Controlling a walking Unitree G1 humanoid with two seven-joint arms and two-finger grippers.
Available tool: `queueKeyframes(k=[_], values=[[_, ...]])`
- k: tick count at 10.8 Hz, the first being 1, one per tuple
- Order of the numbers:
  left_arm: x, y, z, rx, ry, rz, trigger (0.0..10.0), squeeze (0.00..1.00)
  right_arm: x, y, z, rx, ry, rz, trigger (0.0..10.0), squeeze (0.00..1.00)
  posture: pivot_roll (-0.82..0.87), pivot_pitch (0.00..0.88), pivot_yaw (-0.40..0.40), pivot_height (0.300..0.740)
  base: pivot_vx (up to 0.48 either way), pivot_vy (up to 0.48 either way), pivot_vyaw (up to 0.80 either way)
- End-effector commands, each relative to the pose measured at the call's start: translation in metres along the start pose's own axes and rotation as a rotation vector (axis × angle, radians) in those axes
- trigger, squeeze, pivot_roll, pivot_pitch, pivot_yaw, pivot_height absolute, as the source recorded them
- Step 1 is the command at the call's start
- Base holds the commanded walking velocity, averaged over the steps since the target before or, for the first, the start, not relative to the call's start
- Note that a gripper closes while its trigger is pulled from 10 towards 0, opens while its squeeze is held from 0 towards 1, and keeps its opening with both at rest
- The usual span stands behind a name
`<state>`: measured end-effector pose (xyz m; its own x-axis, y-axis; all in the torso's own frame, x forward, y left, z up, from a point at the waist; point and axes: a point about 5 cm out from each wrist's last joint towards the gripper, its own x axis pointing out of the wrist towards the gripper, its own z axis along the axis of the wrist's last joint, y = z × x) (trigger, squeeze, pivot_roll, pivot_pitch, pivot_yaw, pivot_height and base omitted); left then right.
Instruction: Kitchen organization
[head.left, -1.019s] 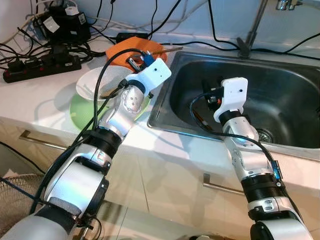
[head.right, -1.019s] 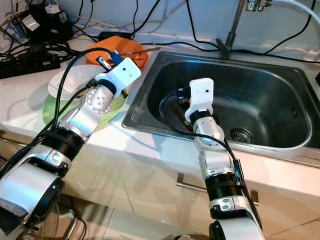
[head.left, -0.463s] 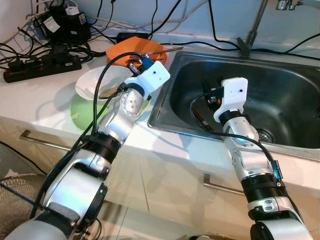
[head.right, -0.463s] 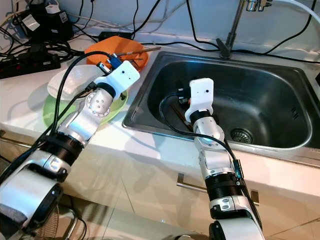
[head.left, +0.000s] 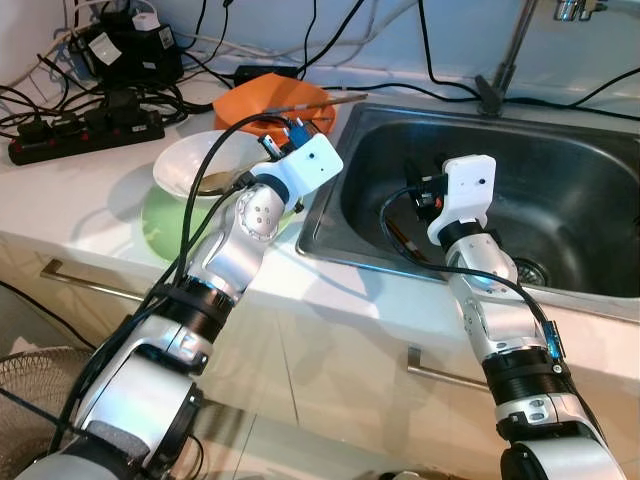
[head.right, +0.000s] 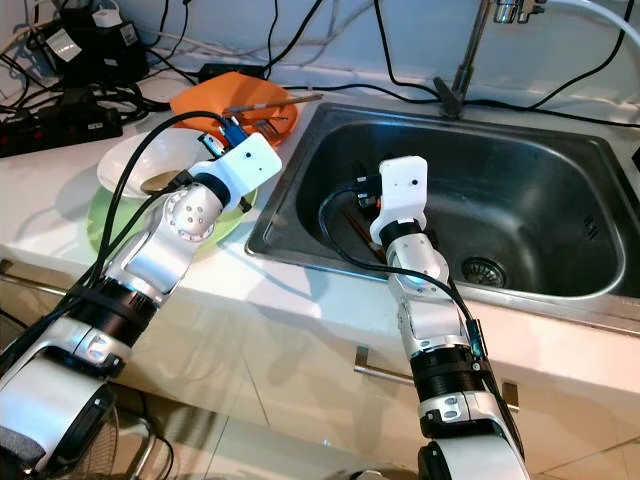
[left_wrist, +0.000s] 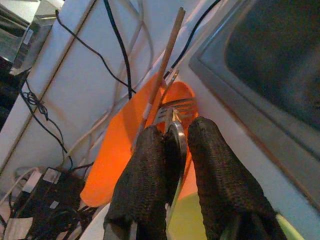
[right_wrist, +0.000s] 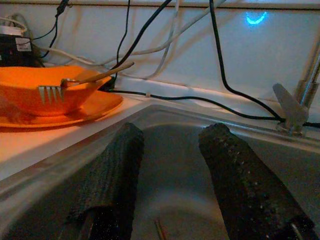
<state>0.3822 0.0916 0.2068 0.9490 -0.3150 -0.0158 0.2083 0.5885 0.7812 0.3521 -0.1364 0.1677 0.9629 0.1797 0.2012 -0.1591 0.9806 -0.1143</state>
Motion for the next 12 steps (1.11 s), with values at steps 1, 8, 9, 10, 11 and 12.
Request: queueKeyframes(k=[1, 8, 9, 10, 11, 12], values=[[-0.002, 0.0, 0.0, 0.017, 0.004, -0.009, 10.0, 0.0, 0.0, 0.0, -0.002, -0.001, 0.013, -0.002, 10.0, 0.0, 0.04, 0.018, 0.041, 0.74, 0.0, 0.0, 0.0], [-0.005, 0.009, 0.0, 0.044, 0.021, 0.056, 10.0, 0.0, -0.001, -0.001, -0.003, -0.002, 0.019, -0.008, 10.0, 0.0, 0.04, 0.026, 0.041, 0.74, 0.0, 0.0, 0.0], [-0.005, 0.008, -0.002, 0.036, 0.027, 0.043, 10.0, 0.0, -0.001, -0.001, -0.004, -0.003, 0.02, -0.009, 10.0, 0.0, 0.04, 0.027, 0.04, 0.74, 0.0, 0.0, 0.0], [-0.007, 0.001, 0.002, 0.059, -0.018, -0.026, 10.0, 0.0, -0.001, -0.001, -0.005, -0.003, 0.023, -0.01, 10.0, 0.0, 0.04, 0.027, 0.04, 0.74, 0.0, 0.0, 0.0], [-0.008, -0.001, 0.001, 0.054, -0.015, -0.032, 10.0, 1.0, -0.001, -0.001, -0.005, -0.003, 0.022, -0.009, 10.0, 0.0, 0.04, 0.029, 0.039, 0.74, 0.0, 0.0, 0.0], [-0.008, 0.0, 0.002, 0.065, -0.023, -0.014, 10.0, 1.0, -0.001, -0.001, -0.004, -0.003, 0.022, -0.01, 10.0, 0.0, 0.04, 0.029, 0.039, 0.74, 0.0, 0.0, 0.0]])
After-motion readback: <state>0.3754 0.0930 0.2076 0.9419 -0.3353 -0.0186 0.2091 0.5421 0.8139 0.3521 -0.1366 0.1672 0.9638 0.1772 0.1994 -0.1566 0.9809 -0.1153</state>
